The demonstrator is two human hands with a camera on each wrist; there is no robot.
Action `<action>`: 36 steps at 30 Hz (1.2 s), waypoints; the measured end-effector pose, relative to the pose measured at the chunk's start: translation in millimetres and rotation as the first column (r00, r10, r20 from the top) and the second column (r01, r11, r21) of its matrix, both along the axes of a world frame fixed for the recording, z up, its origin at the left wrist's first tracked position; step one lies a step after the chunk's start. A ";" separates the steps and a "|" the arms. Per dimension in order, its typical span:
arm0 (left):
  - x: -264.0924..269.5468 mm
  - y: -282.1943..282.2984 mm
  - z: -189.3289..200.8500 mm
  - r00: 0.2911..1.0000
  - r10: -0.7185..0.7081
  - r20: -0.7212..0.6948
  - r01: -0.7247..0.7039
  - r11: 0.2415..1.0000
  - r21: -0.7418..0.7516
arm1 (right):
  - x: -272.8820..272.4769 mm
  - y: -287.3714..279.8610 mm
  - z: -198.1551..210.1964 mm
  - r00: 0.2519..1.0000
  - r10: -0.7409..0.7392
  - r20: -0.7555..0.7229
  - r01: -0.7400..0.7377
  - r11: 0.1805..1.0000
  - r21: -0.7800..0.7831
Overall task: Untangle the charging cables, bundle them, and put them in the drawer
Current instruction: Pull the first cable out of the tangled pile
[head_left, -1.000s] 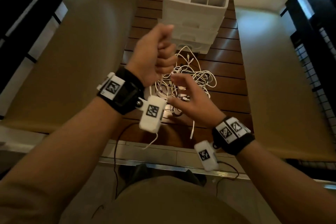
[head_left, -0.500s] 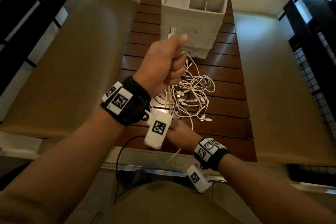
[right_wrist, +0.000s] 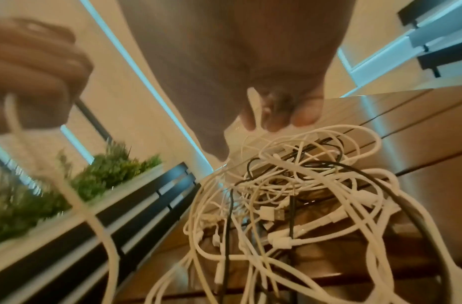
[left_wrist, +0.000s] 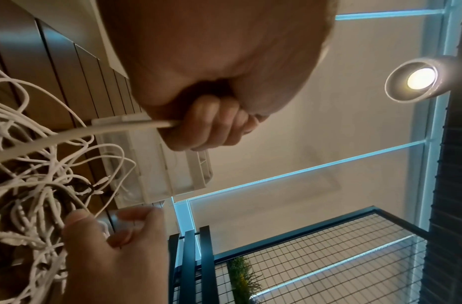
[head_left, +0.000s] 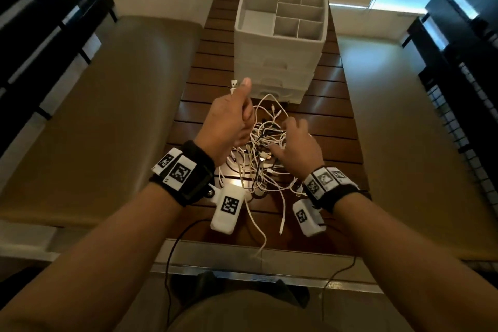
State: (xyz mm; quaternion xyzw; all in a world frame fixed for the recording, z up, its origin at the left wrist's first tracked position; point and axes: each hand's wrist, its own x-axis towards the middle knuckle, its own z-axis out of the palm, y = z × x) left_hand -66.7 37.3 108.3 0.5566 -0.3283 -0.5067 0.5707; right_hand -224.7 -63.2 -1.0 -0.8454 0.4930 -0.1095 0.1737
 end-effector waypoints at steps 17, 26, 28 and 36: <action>1.8 -15.0 -22.0 0.914 0.158 0.373 -0.099 0.980 -0.173 | 34.7 -7.2 127.7 0.692 0.279 0.666 -0.197 0.960 -0.198; 0.8 -10.4 -4.1 0.982 0.002 0.187 0.045 0.967 -0.249 | 19.9 -18.6 121.3 0.792 0.164 0.588 -0.190 0.982 -0.018; 3.1 -12.8 -17.1 0.987 0.029 0.156 0.002 0.980 -0.199 | 19.8 -22.0 150.2 0.678 0.188 0.711 -0.172 0.981 -0.095; 12.9 -10.2 -34.2 0.984 0.111 0.141 -0.087 0.983 -0.161 | 17.5 -29.7 132.6 0.851 0.185 0.491 -0.180 0.982 -0.059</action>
